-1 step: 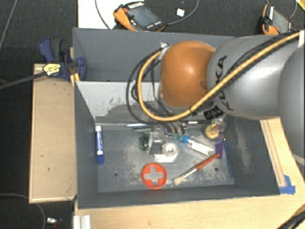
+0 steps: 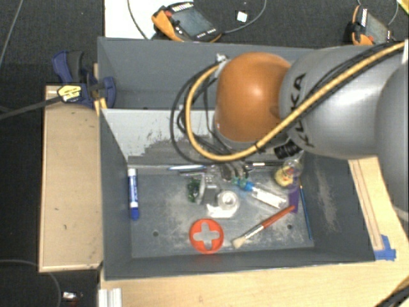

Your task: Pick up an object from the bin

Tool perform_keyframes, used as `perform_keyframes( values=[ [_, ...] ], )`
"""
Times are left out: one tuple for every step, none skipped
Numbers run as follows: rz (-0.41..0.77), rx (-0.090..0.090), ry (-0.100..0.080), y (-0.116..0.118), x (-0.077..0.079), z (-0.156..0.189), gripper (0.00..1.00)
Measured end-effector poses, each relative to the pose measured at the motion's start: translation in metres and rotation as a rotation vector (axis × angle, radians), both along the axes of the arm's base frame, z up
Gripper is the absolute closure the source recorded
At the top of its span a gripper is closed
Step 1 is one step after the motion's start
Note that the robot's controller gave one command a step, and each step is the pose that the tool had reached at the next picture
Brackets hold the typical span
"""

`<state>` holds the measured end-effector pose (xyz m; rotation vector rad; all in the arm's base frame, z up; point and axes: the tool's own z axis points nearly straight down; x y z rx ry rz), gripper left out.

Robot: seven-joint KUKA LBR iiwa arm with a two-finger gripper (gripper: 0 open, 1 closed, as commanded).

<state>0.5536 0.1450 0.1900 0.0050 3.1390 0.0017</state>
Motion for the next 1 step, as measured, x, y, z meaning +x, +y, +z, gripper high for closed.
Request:
perform_keyframes(
  values=[
    [0.338,0.000,-0.003,-0.0342,-0.0463,-0.0910,0.00]
  ],
)
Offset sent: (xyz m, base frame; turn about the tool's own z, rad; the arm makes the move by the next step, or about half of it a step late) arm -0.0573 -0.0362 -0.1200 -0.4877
